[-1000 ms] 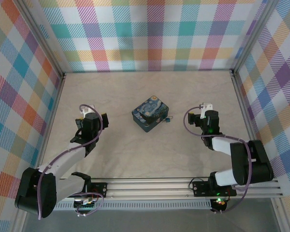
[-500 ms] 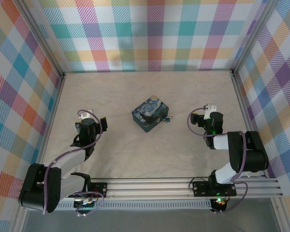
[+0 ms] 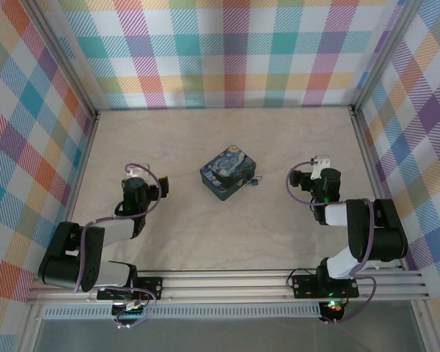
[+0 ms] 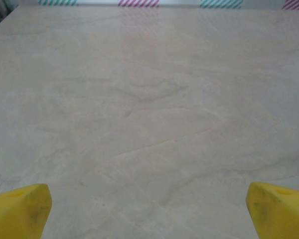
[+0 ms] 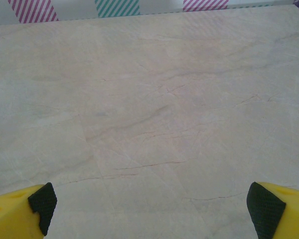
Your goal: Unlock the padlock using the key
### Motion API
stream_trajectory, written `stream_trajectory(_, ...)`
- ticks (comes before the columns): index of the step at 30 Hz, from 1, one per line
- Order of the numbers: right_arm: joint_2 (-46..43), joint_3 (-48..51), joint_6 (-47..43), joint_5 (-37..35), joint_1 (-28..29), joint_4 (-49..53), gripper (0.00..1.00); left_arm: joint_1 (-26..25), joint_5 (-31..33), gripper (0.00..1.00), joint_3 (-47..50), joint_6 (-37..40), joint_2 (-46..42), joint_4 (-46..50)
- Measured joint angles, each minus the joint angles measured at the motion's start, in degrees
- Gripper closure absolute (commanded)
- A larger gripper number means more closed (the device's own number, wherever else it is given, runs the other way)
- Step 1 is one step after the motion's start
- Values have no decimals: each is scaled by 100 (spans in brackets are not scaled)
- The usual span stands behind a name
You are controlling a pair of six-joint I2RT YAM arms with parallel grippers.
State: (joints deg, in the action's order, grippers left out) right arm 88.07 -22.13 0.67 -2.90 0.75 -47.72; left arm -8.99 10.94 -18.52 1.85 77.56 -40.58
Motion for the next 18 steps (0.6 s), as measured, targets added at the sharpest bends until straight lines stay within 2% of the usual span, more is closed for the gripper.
stream_trajectory(10,0,-2,0,2,0,2,0,173,-302,0,72,127,1003,-1248)
stream_trajectory(18,0,-2,0,2,0,20,0,247,-304,0,-125,96,1121,-1043)
